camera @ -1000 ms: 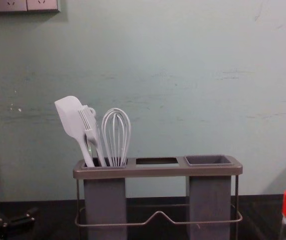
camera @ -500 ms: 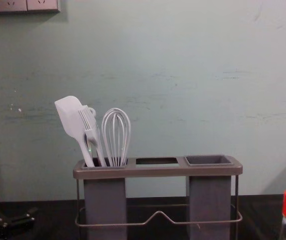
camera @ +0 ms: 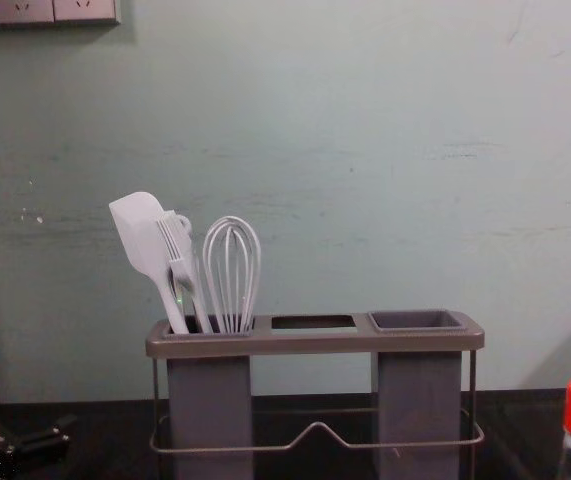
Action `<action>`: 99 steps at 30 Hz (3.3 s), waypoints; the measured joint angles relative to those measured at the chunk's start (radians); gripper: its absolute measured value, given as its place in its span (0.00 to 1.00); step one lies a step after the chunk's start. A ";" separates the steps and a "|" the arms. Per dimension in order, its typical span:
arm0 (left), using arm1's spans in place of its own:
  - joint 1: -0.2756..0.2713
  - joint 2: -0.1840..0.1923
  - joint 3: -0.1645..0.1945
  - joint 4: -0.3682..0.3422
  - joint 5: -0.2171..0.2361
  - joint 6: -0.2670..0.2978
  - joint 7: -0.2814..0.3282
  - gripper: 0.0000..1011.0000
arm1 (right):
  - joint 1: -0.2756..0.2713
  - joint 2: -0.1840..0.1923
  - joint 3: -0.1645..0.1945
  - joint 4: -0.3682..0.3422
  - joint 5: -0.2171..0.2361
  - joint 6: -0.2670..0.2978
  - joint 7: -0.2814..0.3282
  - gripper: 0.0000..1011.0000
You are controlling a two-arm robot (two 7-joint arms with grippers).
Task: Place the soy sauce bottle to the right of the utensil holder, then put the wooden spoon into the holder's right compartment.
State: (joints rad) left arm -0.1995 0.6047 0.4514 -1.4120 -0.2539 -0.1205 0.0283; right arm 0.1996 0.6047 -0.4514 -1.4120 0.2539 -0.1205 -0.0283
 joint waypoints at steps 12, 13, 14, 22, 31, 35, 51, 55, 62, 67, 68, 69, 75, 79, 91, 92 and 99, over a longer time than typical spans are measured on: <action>0.000 0.000 0.000 0.000 0.000 0.000 0.000 1.00 | 0.000 0.000 0.000 0.000 0.000 0.000 0.000 0.99; 0.000 0.000 0.000 0.000 0.000 0.000 0.000 1.00 | 0.000 0.000 0.000 0.000 0.000 0.000 0.000 0.99; 0.000 0.000 0.000 0.000 0.000 0.000 0.000 1.00 | 0.000 0.000 0.000 0.000 0.000 0.000 0.000 0.99; 0.000 0.000 0.000 0.000 0.000 0.000 0.000 1.00 | -0.062 0.029 0.029 -0.067 -0.026 -0.005 -0.008 0.99; 0.000 0.000 0.000 0.000 0.000 0.000 0.000 1.00 | -0.245 0.108 0.099 -0.248 -0.025 -0.027 -0.031 0.99; 0.000 0.000 0.000 0.000 0.000 0.000 0.000 1.00 | -0.340 0.140 0.144 -0.317 -0.008 -0.062 -0.039 0.99; 0.000 0.000 0.000 0.000 0.000 0.000 0.000 1.00 | -0.591 0.220 0.264 -0.489 0.213 -0.203 0.128 0.99; 0.000 0.000 0.000 0.000 0.000 0.000 0.000 1.00 | -0.588 0.213 0.250 -0.493 0.222 -0.208 0.162 0.99; 0.000 0.000 0.000 0.000 0.000 0.000 0.000 1.00 | -0.523 0.163 0.204 -0.468 0.203 -0.196 0.211 0.99; 0.000 0.000 0.000 0.000 0.000 0.000 0.000 1.00 | -0.467 0.120 0.185 -0.437 0.206 -0.183 0.237 0.99; 0.000 0.000 0.000 0.000 0.000 0.000 0.000 1.00 | -0.452 0.109 0.182 -0.429 0.211 -0.180 0.246 0.99; 0.000 0.000 0.000 0.000 0.000 0.000 0.000 1.00 | -0.445 0.103 0.181 -0.424 0.213 -0.179 0.250 0.99; 0.000 0.000 0.000 0.000 0.000 0.000 0.000 1.00 | -0.394 0.060 0.167 -0.393 0.225 -0.158 0.281 0.99; 0.000 0.000 0.000 0.000 0.000 0.000 0.000 1.00 | -0.377 0.041 0.162 -0.386 0.222 -0.139 0.296 0.99; 0.000 0.000 0.000 0.000 0.000 0.000 0.000 1.00 | -0.379 0.015 0.172 -0.391 0.209 -0.112 0.317 0.99; 0.000 0.000 0.000 0.000 0.000 0.000 0.000 1.00 | -0.380 0.013 0.174 -0.391 0.208 -0.112 0.318 0.99; 0.000 0.000 0.000 0.000 0.000 0.000 0.000 1.00 | -0.388 -0.001 0.182 -0.393 0.183 -0.111 0.321 0.99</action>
State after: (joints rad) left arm -0.1995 0.6047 0.4514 -1.4120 -0.2539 -0.1205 0.0283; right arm -0.1888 0.6037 -0.2690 -1.8053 0.4364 -0.2317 0.2923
